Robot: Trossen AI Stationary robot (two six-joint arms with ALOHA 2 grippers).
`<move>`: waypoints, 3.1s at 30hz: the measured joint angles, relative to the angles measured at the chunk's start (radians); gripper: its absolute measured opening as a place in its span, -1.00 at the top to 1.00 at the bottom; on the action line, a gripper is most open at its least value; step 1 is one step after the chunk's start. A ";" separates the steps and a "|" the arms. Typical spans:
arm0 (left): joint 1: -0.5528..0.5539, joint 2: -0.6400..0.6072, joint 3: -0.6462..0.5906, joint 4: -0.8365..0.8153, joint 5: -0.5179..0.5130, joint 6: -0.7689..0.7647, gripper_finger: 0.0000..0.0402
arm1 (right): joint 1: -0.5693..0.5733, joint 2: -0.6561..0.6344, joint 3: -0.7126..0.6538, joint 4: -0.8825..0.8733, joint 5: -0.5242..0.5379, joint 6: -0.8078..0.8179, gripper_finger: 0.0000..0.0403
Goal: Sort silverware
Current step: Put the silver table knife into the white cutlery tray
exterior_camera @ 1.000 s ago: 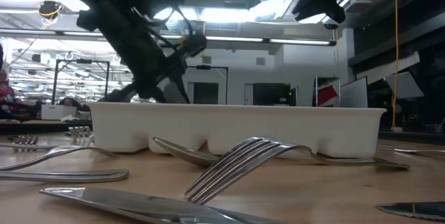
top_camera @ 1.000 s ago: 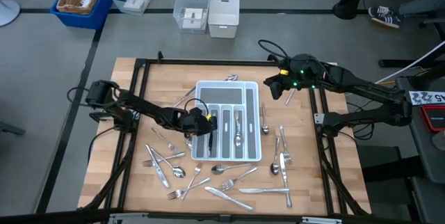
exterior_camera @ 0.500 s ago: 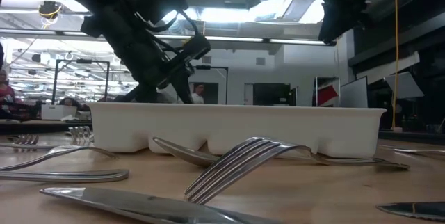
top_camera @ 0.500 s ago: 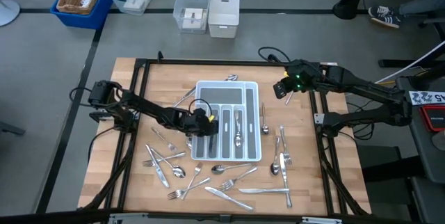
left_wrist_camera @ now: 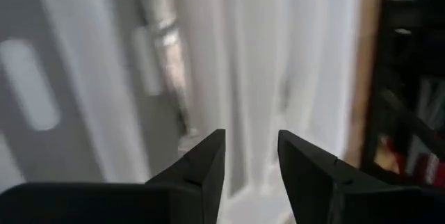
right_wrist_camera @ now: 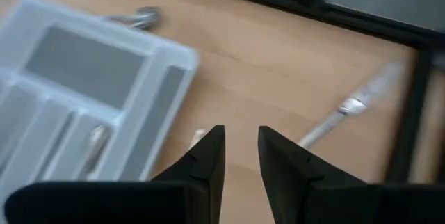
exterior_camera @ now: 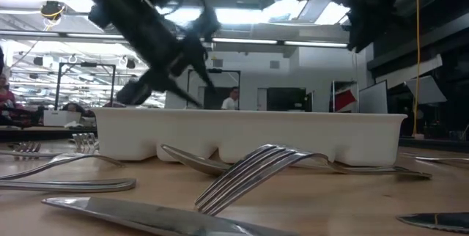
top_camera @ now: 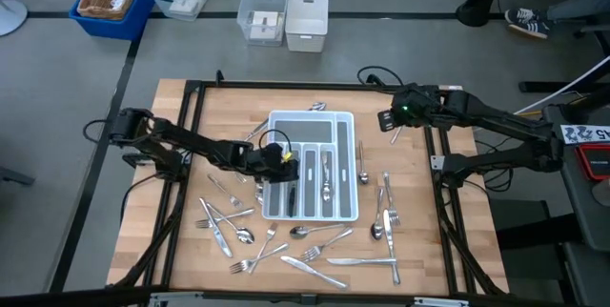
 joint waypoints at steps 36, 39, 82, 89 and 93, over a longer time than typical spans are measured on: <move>0.181 -0.458 0.000 -0.159 -0.012 0.700 0.39 | -0.560 0.306 -0.381 0.413 -0.166 0.225 0.56; 0.190 -0.458 0.000 -0.187 -0.013 0.704 0.39 | -0.593 0.359 -0.381 0.431 -0.177 0.224 0.56; 0.209 -0.458 0.000 -0.193 -0.012 0.762 0.39 | -0.633 0.494 -0.373 0.451 -0.346 0.032 0.79; 0.209 -0.458 0.000 -0.191 -0.012 0.759 0.39 | -0.629 0.500 -0.327 0.447 -0.494 -0.041 0.79; 0.209 -0.458 0.000 -0.190 -0.012 0.759 0.39 | -0.628 0.504 -0.303 0.458 -0.561 -0.063 0.79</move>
